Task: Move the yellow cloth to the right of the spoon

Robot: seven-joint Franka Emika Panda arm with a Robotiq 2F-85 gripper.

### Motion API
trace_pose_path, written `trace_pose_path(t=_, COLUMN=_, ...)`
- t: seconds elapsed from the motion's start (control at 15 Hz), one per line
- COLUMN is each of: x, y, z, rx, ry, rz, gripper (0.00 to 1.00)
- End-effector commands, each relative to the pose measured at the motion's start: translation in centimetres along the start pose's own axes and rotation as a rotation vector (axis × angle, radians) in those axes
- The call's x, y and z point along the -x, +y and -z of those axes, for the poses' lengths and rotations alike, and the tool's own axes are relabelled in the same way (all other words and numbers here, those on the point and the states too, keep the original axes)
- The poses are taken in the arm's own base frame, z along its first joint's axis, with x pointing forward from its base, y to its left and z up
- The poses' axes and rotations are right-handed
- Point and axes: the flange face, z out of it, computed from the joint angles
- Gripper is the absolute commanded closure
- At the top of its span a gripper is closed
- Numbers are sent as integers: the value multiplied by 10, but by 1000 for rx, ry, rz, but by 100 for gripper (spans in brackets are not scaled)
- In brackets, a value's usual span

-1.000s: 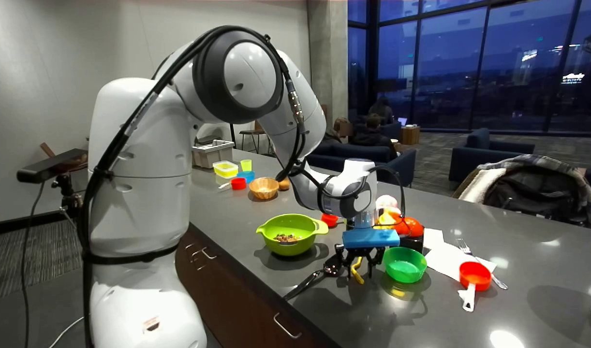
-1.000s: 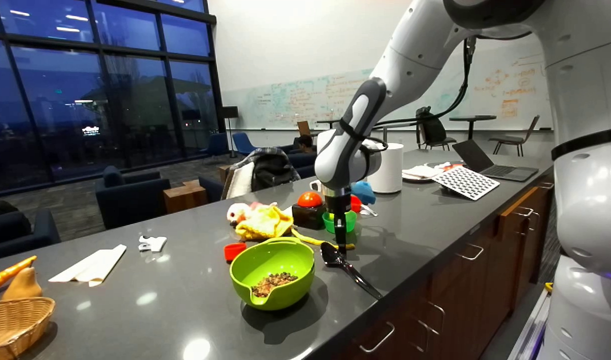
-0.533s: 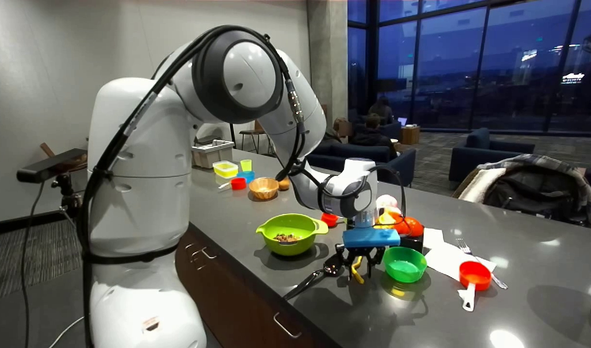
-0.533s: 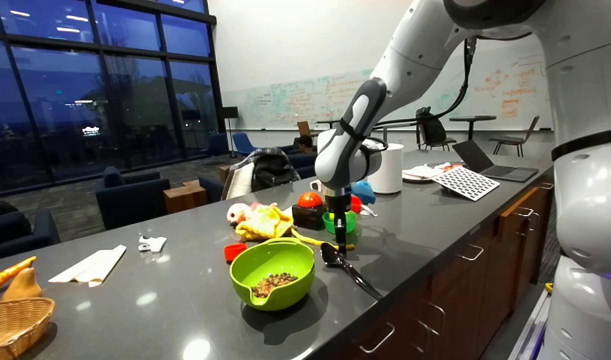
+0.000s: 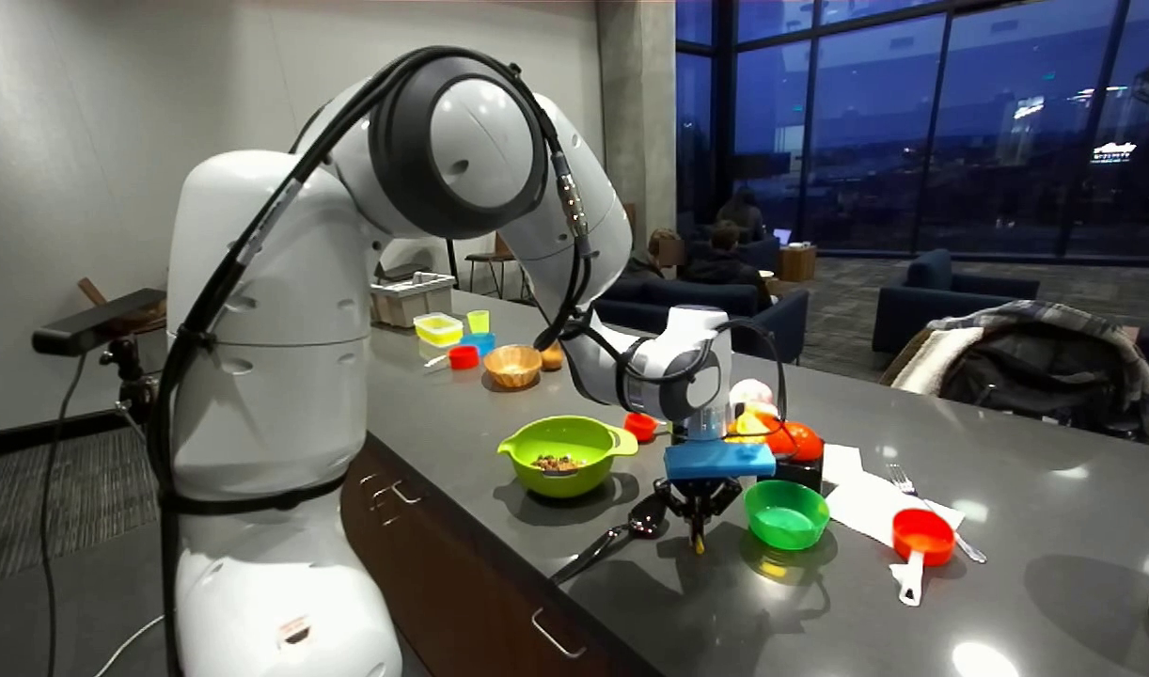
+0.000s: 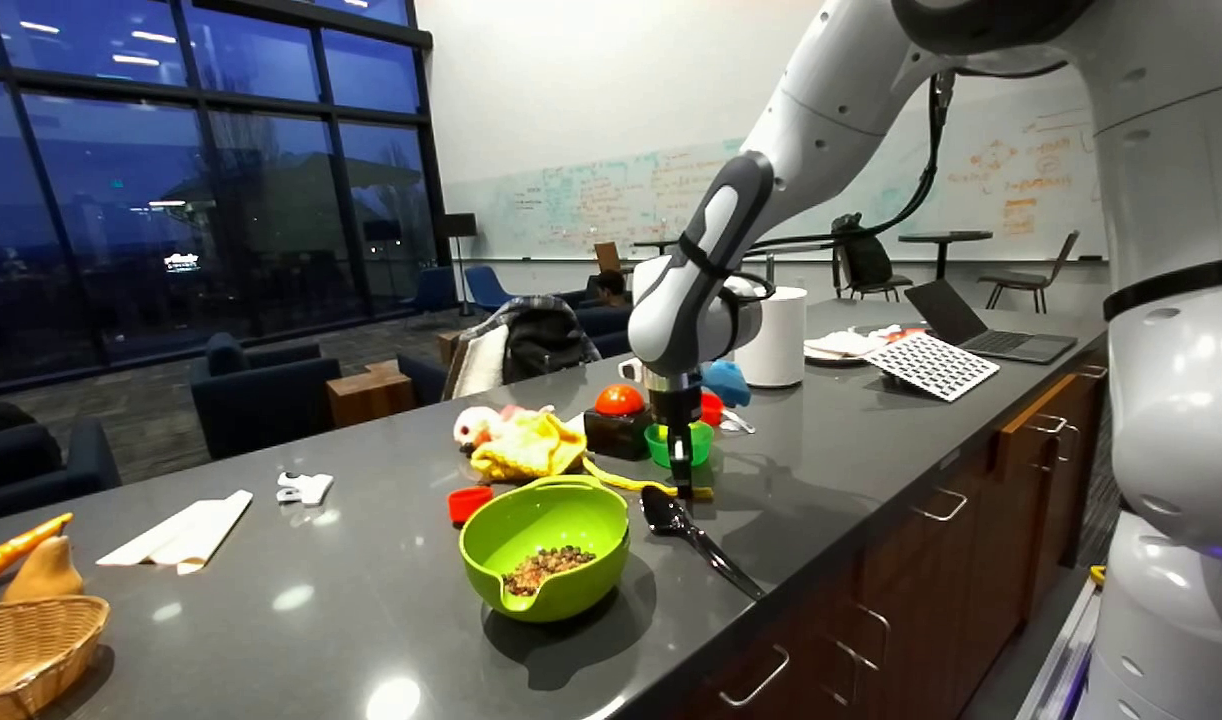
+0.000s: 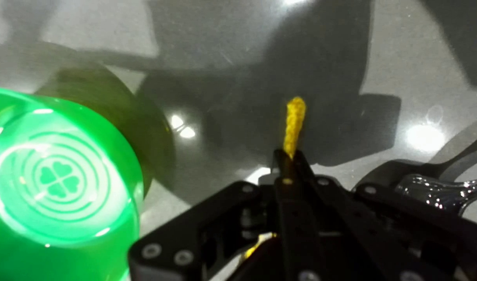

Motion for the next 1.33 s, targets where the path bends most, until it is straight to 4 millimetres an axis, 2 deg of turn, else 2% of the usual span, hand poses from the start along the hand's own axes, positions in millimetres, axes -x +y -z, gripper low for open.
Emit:
trace_pose_path(t=0.0, x=7, y=-4, z=-9, rx=-11, ry=-17, rz=17, gripper=99)
trace_pose_path(t=0.13, x=8, y=-5, z=0, rx=-5, ry=-20, rz=23, gripper=99)
trace_pose_path(t=0.27, x=9, y=-1, z=17, rx=2, ry=-28, rz=33, gripper=99)
trace_pose_path(t=0.4, x=11, y=-3, z=37, rx=-2, ry=-53, rz=47, gripper=99)
trace_pose_path(t=0.53, x=10, y=-3, z=66, rx=20, ry=-85, rz=66, gripper=99)
trace_pose_path(t=0.93, x=0, y=-8, z=178, rx=81, ry=-175, rz=105, gripper=99)
trace_pose_path(t=1.27, x=-15, y=-14, z=282, rx=124, ry=-243, rz=102, gripper=99)
